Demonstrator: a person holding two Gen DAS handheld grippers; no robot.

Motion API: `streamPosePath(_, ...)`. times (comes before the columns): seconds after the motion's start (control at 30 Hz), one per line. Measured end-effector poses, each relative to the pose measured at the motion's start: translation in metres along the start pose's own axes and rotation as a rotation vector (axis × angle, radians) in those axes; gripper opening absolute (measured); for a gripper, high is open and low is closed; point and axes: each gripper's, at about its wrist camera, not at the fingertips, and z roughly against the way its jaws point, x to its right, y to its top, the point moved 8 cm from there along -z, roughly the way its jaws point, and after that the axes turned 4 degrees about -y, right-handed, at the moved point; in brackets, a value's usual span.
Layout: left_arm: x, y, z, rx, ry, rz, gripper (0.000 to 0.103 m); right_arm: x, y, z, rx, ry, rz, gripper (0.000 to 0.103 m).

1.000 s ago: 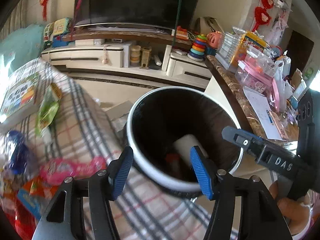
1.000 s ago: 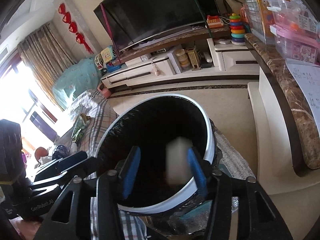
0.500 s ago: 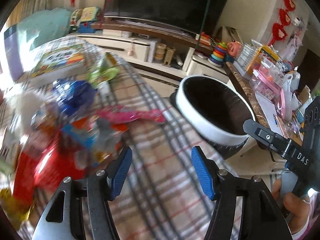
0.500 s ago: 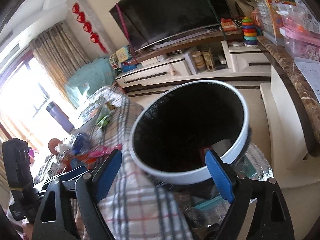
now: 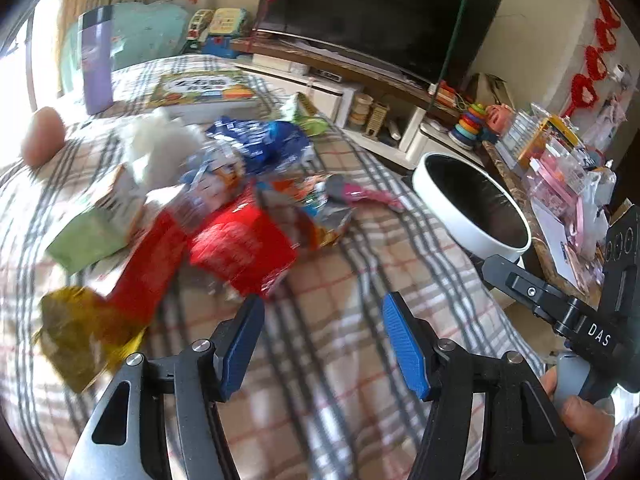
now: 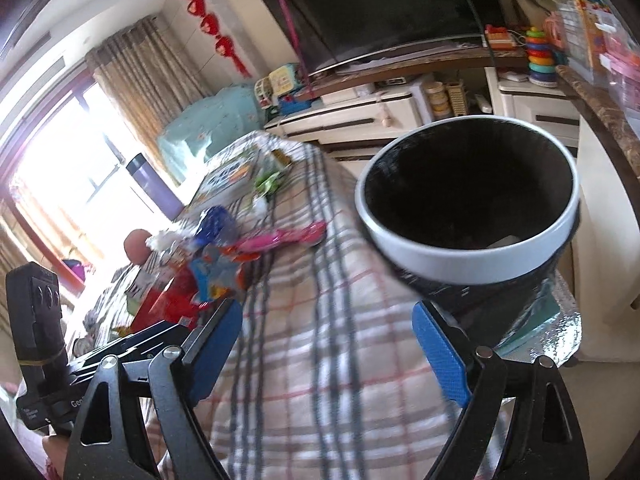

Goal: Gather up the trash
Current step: 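Move both open tools back toward the trash on the bed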

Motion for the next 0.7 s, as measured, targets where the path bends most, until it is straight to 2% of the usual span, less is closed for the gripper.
streamPosePath(0.7, -0.056, -0.039, 0.078, 0.069, 0.065, 0.092, 0.061, -0.074, -0.037, -0.017, -0.067, 0.092, 0.104, 0.088)
